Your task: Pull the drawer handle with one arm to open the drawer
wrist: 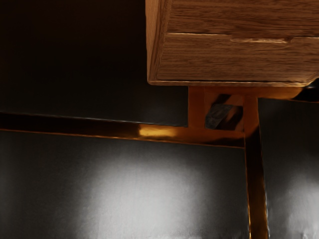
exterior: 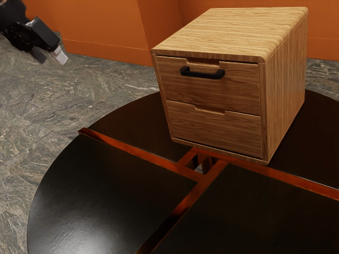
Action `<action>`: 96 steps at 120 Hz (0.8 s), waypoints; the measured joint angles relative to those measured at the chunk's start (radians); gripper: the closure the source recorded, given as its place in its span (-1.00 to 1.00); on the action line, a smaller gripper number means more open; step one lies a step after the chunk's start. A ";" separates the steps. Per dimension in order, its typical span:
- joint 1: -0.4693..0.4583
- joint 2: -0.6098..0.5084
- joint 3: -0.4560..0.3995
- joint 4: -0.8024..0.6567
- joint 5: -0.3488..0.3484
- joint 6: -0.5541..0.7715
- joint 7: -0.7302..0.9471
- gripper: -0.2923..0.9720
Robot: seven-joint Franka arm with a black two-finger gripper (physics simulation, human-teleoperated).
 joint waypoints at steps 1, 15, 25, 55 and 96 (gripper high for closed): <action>-0.007 0.001 0.000 -0.001 -0.002 -0.001 0.002 -0.50; 0.017 0.005 -0.021 0.001 -0.013 -0.035 0.025 -0.50; 0.038 0.003 -0.033 0.006 -0.020 -0.079 0.048 -0.50; 0.021 0.007 -0.325 -0.087 0.156 0.000 0.410 -0.50; 0.011 -0.014 -0.403 -0.331 0.331 0.320 0.743 -0.50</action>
